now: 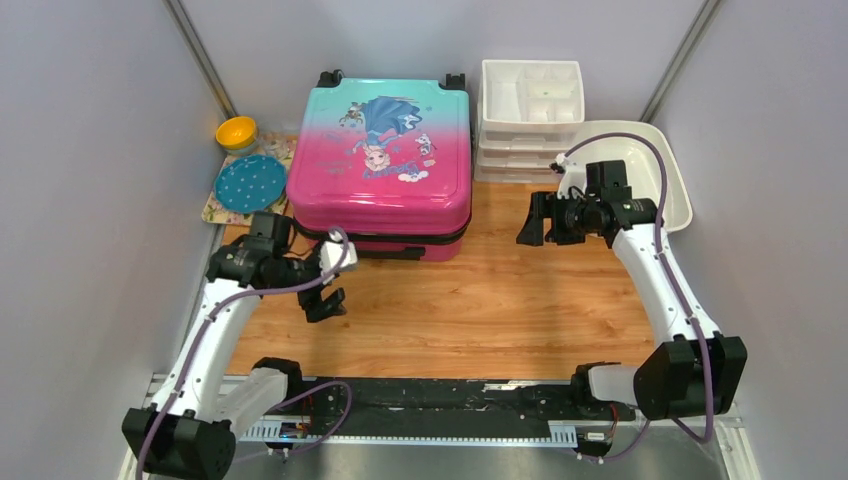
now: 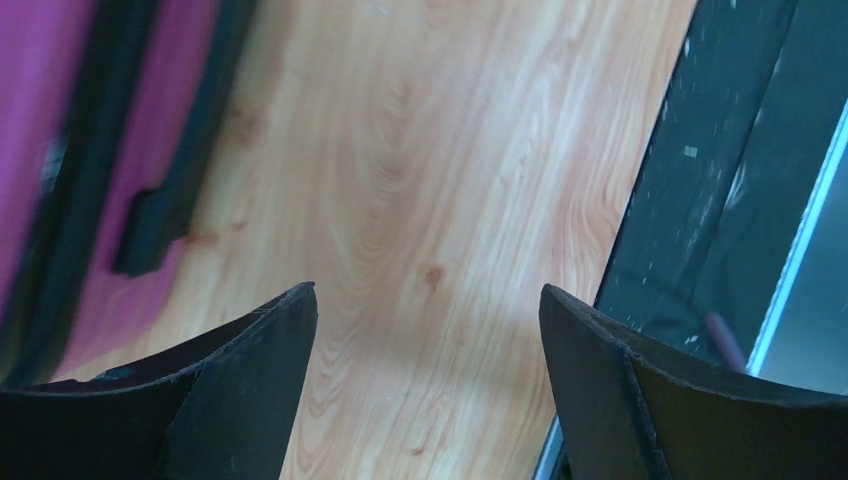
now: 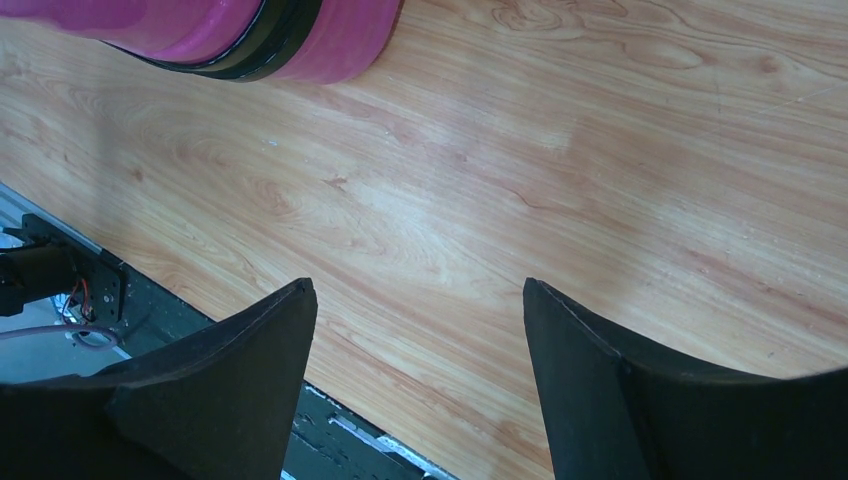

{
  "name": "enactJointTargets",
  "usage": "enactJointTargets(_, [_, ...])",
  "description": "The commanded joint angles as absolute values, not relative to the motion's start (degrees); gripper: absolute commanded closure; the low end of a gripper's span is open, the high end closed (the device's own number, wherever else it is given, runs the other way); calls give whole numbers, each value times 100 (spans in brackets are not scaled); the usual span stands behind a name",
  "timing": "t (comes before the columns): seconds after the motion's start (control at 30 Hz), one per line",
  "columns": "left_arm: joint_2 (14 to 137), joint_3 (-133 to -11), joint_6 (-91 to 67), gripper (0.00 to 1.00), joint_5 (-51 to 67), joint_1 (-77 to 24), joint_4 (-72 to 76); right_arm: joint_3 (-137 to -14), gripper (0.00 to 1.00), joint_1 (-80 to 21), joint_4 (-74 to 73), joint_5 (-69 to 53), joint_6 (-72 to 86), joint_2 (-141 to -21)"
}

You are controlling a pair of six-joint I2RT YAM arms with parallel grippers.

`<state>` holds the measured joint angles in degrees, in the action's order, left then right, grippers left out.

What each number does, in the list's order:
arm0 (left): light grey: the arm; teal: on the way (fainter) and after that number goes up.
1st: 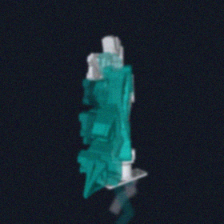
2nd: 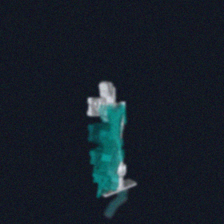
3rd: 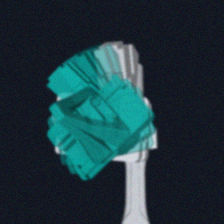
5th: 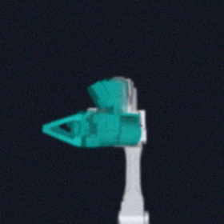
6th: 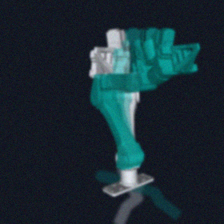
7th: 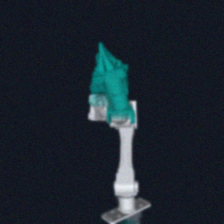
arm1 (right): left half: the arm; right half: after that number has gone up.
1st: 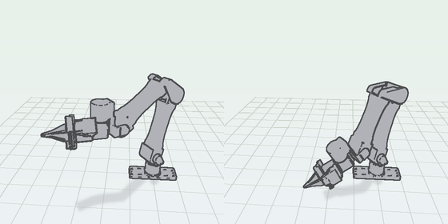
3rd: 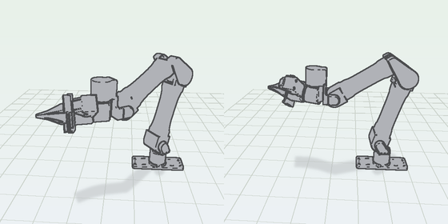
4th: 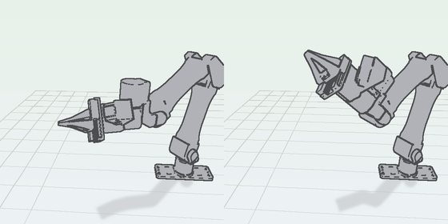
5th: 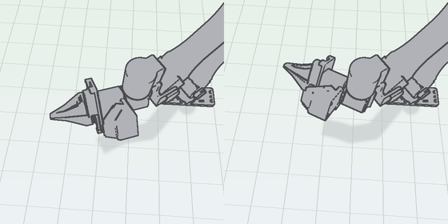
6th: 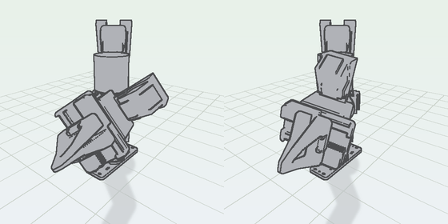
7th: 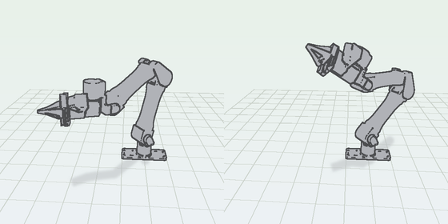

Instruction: Open, take out, and arrange the luggage

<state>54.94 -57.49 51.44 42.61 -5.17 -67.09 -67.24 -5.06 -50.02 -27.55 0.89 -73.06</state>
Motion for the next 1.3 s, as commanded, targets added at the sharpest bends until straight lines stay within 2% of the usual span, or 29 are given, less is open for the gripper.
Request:
enactJointTargets(0.0, [5545, -5169, 6126, 11, 3639, -1247, -5584, -7049, 21, -510, -4948, -2865, 167, -7383])
enactJointTargets(0.1, [5782, -4931, 6739, 12, 4059, -1476, -5136, -7084, 21, -501, -4966, -2883, 167, -7444])
enactJointTargets(0.17, [5914, -4642, 6505, 12, 3825, -1704, -4234, -7093, 21, -510, -4975, -2892, 150, -7471])
enactJointTargets(0.47, [6661, -4201, 6495, 15, 3235, -2021, -2454, -7049, 21, -501, -5001, -2874, 114, -7462])
enactJointTargets(1.03, [7751, -4131, 6381, 18, 2452, -2434, -1406, -6882, 21, -510, -4975, -2874, 105, -7409])
enactJointTargets(1.13, [7848, -4087, 6539, 21, 2566, -2443, -1590, -6812, 20, -501, -4940, -2848, 105, -7357])
enactJointTargets(1.27, [7805, -4096, 6934, 36, 2891, -2461, -2380, -6776, 21, -510, -4939, -2848, 97, -7304])
